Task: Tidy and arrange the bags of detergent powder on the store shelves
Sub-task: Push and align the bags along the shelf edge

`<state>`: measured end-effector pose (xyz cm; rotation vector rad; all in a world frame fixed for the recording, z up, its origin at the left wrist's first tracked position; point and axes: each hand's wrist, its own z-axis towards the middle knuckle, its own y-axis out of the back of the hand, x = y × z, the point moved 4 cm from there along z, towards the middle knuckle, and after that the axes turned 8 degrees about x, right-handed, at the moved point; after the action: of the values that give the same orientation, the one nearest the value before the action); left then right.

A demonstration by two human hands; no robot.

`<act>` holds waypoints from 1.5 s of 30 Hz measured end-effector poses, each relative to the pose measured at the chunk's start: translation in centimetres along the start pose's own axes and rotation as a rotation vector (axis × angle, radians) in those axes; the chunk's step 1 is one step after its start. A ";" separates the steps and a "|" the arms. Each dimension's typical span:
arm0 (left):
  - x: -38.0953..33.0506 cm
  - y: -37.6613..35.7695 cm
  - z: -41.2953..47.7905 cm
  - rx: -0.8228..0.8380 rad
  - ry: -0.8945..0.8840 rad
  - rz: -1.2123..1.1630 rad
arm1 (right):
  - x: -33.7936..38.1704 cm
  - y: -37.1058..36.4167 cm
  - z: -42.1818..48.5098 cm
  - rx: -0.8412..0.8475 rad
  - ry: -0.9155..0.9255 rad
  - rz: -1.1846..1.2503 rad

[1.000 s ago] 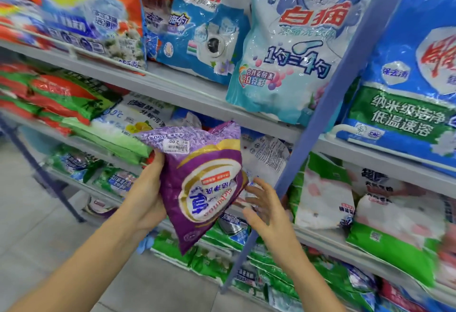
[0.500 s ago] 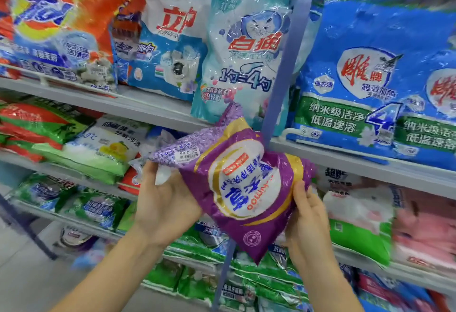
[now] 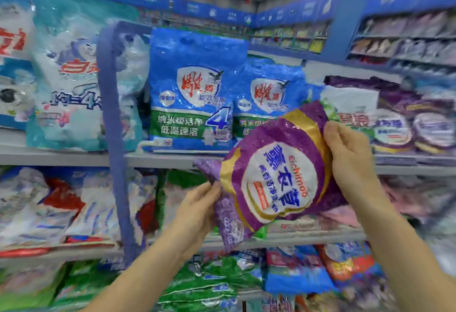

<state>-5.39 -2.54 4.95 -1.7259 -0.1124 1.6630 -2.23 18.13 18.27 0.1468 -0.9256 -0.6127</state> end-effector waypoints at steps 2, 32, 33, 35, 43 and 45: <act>1.9 -3.4 1.4 -0.041 -0.084 -0.016 | -0.2 4.0 0.6 -0.019 0.040 -0.145; 17.8 -26.7 11.2 -0.120 -0.156 0.234 | -9.7 32.0 0.2 -0.177 0.120 -0.840; 18.2 -26.9 11.7 -0.144 -0.160 0.226 | -10.2 32.3 0.3 -0.168 0.136 -0.862; 19.0 -27.4 12.6 -0.200 -0.152 0.219 | -11.3 32.8 0.6 -0.142 0.189 -0.866; 20.3 -30.5 16.6 -0.287 -0.219 0.343 | -15.2 36.2 3.7 -0.164 0.307 -0.906; 19.3 -32.2 17.0 -0.263 -0.269 0.387 | -16.2 37.2 4.7 -0.179 0.318 -0.929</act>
<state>-4.32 38.49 7.98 -1.7863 -0.1329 2.2485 2.91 58.31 23.57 0.5112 -0.4482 -1.4763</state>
